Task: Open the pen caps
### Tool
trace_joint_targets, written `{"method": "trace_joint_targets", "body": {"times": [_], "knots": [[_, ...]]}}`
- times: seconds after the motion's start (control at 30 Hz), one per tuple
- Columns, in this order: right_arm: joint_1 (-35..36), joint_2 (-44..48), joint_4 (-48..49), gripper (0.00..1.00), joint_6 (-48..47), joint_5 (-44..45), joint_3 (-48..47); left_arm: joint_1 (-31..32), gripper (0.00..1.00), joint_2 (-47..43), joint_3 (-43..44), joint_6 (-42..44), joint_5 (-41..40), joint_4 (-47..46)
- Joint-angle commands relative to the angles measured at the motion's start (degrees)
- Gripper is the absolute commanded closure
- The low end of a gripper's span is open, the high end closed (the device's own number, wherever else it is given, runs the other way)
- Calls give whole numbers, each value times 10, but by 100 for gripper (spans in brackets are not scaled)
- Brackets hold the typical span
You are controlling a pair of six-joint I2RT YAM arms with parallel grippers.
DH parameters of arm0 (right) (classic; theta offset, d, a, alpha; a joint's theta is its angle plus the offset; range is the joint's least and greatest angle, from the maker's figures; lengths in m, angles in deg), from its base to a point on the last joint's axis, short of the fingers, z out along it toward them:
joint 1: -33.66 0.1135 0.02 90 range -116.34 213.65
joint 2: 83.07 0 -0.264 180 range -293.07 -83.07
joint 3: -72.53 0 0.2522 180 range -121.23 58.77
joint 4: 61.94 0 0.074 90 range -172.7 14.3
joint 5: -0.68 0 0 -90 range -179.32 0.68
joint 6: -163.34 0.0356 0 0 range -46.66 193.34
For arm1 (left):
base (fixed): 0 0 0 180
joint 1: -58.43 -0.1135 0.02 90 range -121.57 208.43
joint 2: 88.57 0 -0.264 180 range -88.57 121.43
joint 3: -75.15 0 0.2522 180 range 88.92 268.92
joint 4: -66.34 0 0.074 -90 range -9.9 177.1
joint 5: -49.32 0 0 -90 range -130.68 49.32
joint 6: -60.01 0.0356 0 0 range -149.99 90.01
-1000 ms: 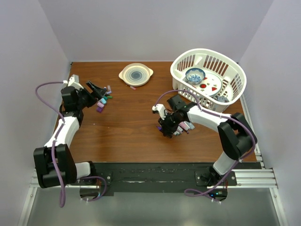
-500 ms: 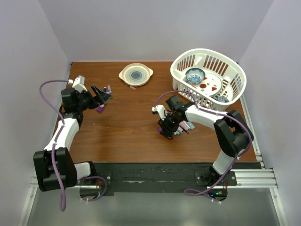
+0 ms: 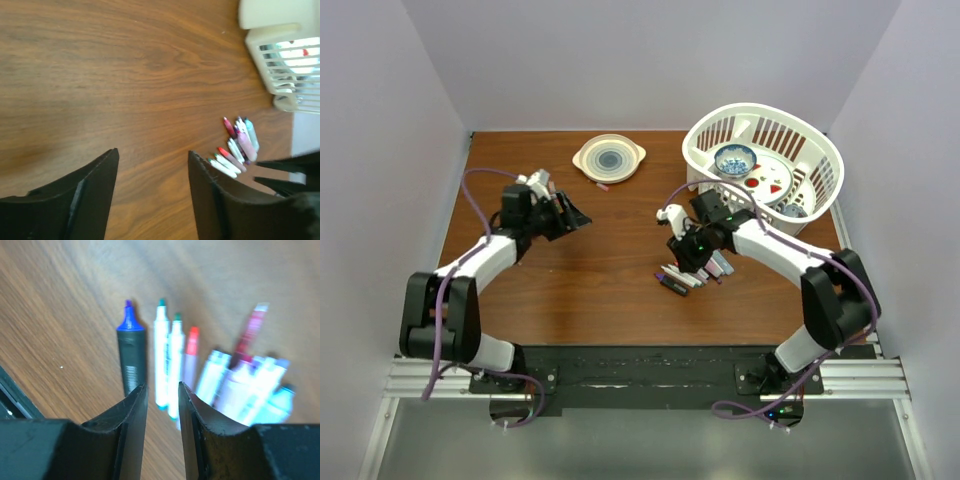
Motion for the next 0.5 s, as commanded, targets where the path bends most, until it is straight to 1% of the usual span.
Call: {"method": "trace_joint_targets", "body": {"times": [0.0,0.03,0.07,0.1,0.13,0.17,0.2,0.27,0.47], "knots": [[-14,50,-4,66,-19,-15,-22,61,47,60,95,-24,-137,32],[-16,58,-4,67,-22,-22,-22,84,52,76,112,-24,-162,51],[-17,61,-5,69,-25,-25,-22,95,60,112,152,-18,-173,59],[-18,61,-8,72,-27,-27,-22,106,73,134,176,-4,-184,69],[-18,64,-10,75,-28,-29,-23,123,80,156,202,6,-205,95],[-19,66,-10,77,-29,-36,-23,131,86,202,251,17,-218,109],[-19,67,-13,77,-31,-38,-24,136,98,225,276,26,-228,122],[-18,73,-13,79,-31,-44,-25,142,100,286,334,38,-247,155],[-19,83,-12,79,-32,-48,-24,142,100,377,425,28,-252,164]]}}
